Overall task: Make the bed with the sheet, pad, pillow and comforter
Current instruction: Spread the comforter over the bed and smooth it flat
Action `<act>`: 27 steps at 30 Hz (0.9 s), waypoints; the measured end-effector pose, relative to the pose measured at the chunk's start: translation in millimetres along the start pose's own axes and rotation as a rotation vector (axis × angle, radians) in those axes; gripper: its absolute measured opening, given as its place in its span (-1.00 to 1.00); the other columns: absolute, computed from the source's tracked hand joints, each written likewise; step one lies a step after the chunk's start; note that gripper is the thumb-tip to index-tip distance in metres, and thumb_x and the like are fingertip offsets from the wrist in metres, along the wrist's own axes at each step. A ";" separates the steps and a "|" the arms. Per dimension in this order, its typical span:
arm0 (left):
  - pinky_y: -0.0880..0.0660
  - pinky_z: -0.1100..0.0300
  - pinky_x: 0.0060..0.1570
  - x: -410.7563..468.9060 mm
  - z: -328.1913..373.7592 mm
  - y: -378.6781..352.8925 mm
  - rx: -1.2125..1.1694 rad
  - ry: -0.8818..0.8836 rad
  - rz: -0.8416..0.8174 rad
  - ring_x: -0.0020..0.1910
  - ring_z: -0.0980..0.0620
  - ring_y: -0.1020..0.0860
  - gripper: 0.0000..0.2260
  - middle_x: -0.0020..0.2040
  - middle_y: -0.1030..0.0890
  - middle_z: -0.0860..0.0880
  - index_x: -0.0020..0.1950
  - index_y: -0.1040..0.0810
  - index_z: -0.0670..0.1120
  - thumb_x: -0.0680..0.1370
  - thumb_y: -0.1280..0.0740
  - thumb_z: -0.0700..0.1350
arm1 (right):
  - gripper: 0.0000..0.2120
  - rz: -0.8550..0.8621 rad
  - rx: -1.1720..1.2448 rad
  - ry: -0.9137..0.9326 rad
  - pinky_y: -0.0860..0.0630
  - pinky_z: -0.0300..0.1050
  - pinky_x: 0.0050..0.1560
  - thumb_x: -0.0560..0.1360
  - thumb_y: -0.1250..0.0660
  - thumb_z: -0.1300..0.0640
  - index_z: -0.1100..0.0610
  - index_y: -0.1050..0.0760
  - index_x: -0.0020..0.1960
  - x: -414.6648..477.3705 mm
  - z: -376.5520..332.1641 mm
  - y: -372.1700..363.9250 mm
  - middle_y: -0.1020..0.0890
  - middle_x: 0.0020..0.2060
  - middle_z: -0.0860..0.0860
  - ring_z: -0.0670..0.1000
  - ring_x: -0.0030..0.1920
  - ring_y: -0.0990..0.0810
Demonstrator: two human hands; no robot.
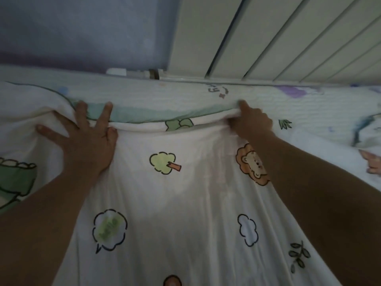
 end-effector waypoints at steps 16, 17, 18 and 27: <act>0.15 -0.56 0.23 3.8 -1.7 -4.3 -0.060 0.036 -0.026 0.45 -0.43 0.00 -0.49 0.53 -0.09 -0.16 0.50 -0.03 0.28 0.53 0.07 0.16 | -0.42 0.042 0.116 0.107 -0.23 0.28 0.30 0.56 -0.09 0.20 0.04 0.01 0.53 55.5 -77.1 -22.4 -0.27 0.38 0.28 0.31 0.36 -0.27; 0.15 -0.56 0.24 5.1 -2.4 -4.2 -0.060 0.036 -0.025 0.45 -0.43 0.01 -0.49 0.53 -0.09 -0.16 0.50 -0.03 0.28 0.53 0.07 0.16 | -0.38 0.010 0.106 0.090 -0.12 0.35 0.35 0.58 -0.09 0.14 -0.03 0.12 0.55 53.5 -79.8 -25.7 -0.15 0.45 0.27 0.30 0.43 -0.16; 0.15 -0.56 0.24 4.3 -3.1 -4.5 -0.062 0.040 -0.028 0.46 -0.43 0.01 -0.49 0.53 -0.08 -0.16 0.50 -0.03 0.28 0.53 0.07 0.16 | -0.36 -0.023 0.081 0.086 -0.04 0.40 0.36 0.59 -0.07 0.08 -0.09 0.19 0.55 51.0 -81.1 -28.5 -0.04 0.49 0.25 0.28 0.47 -0.08; 0.16 -0.55 0.25 5.4 -3.1 -5.1 -0.027 0.062 -0.042 0.44 -0.43 -0.04 -0.49 0.53 -0.11 -0.16 0.49 -0.02 0.29 0.53 0.06 0.17 | -0.41 -0.114 0.007 0.084 0.23 0.44 0.37 0.62 0.05 0.02 -0.12 0.29 0.53 51.9 -84.2 -40.1 0.10 0.53 0.16 0.13 0.53 0.16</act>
Point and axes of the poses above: each hand's wrist, its own x-axis towards the middle knuckle, its own y-axis out of the back of the hand, z = x × y, the point moved 1 cm from there along x, towards the middle knuckle
